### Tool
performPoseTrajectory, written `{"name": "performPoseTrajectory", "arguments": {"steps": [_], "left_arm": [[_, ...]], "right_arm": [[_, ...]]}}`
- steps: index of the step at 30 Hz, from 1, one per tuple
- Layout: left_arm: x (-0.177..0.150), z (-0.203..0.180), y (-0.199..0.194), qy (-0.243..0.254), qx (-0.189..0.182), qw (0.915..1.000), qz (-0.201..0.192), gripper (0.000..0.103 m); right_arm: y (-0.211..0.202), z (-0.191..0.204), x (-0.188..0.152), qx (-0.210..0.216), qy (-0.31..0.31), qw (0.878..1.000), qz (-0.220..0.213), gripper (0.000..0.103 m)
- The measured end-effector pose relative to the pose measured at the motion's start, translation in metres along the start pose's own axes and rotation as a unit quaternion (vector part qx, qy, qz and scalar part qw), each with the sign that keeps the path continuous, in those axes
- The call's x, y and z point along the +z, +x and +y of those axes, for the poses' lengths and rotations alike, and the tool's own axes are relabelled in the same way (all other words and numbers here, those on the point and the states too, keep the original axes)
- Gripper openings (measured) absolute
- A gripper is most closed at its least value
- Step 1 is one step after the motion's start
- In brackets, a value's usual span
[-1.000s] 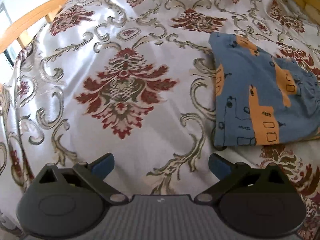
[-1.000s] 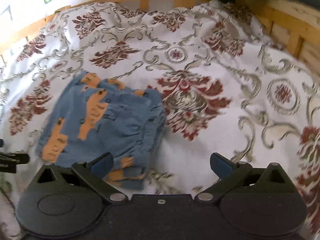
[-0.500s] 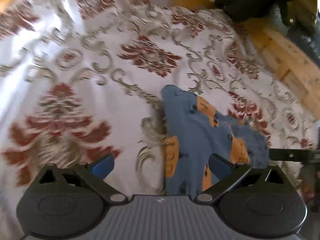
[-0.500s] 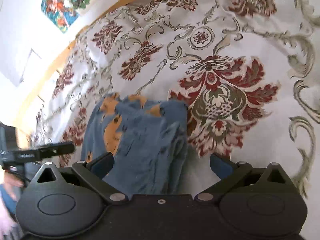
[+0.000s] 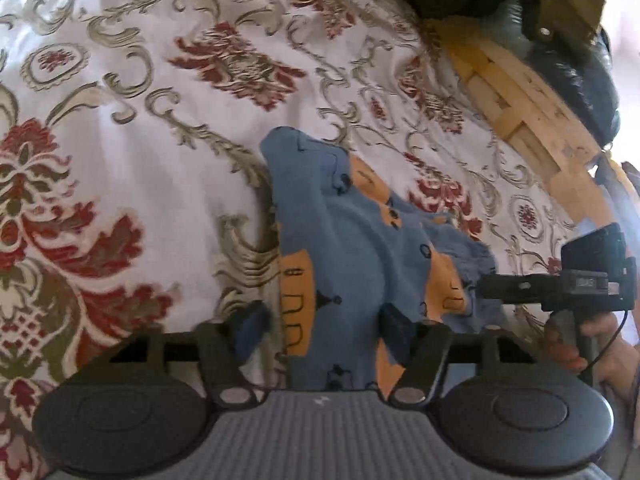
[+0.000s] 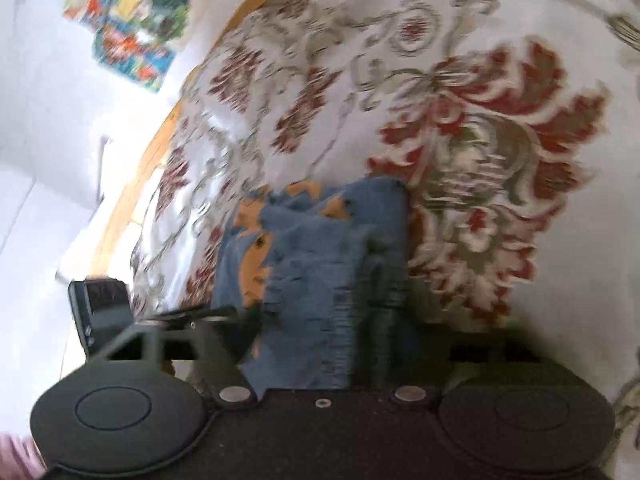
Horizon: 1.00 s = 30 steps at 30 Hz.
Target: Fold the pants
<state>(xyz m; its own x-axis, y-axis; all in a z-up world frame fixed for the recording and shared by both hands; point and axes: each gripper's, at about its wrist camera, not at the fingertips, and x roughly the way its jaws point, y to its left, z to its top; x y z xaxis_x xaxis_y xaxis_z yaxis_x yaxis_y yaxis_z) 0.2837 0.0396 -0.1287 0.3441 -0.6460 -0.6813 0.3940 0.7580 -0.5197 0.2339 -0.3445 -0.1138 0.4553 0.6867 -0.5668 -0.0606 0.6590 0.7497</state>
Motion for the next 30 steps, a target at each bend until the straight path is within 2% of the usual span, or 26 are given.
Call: {"name": "performPoseTrajectory", "arguments": {"steps": [1, 2, 3, 4, 6, 9, 13, 16, 17, 20, 24, 30], "left_arm": [[0.001, 0.003, -0.001, -0.013, -0.007, 0.9999, 0.002, 0.054], [0.001, 0.003, -0.001, -0.022, -0.014, 0.9996, 0.005, 0.047], [0.002, 0.002, -0.001, -0.023, -0.010, 0.9997, 0.005, 0.043], [0.001, -0.001, -0.001, -0.016, -0.001, 0.9999, 0.005, 0.041], [0.001, -0.010, -0.004, -0.004, 0.018, 0.9998, -0.001, 0.027], [0.001, -0.029, -0.012, 0.021, 0.042, 0.9986, -0.023, 0.023], [0.000, -0.053, -0.022, 0.061, 0.077, 0.9936, -0.057, 0.021], [0.004, -0.068, -0.029, 0.098, 0.104, 0.9848, -0.098, 0.021], [0.007, -0.070, -0.030, 0.102, 0.108, 0.9830, -0.108, 0.021], [0.022, -0.059, -0.025, 0.069, 0.100, 0.9870, -0.106, 0.021], [0.031, -0.033, -0.006, 0.027, 0.096, 0.9920, -0.078, 0.022], [0.031, -0.023, 0.003, 0.024, 0.092, 0.9932, -0.066, 0.025]], "right_arm": [[-0.001, -0.003, 0.000, -0.009, 0.009, 1.000, -0.005, 0.029], [-0.003, -0.005, -0.001, -0.011, 0.016, 1.000, -0.007, 0.029], [-0.002, -0.003, -0.002, -0.014, 0.012, 1.000, -0.009, 0.027], [-0.002, 0.003, -0.003, -0.024, -0.008, 1.000, -0.013, 0.026], [-0.003, 0.017, -0.006, -0.041, -0.050, 0.998, -0.023, 0.023], [-0.007, 0.040, -0.013, -0.072, -0.111, 0.990, -0.049, 0.022], [-0.006, 0.080, -0.029, -0.128, -0.239, 0.958, -0.090, 0.021], [-0.004, 0.100, -0.032, -0.149, -0.305, 0.932, -0.124, 0.021], [-0.002, 0.103, -0.029, -0.150, -0.313, 0.928, -0.133, 0.021], [0.005, 0.096, -0.008, -0.142, -0.285, 0.938, -0.139, 0.021], [0.024, 0.075, 0.010, -0.139, -0.245, 0.954, -0.107, 0.021], [0.033, 0.064, 0.012, -0.142, -0.226, 0.959, -0.096, 0.022]]}}
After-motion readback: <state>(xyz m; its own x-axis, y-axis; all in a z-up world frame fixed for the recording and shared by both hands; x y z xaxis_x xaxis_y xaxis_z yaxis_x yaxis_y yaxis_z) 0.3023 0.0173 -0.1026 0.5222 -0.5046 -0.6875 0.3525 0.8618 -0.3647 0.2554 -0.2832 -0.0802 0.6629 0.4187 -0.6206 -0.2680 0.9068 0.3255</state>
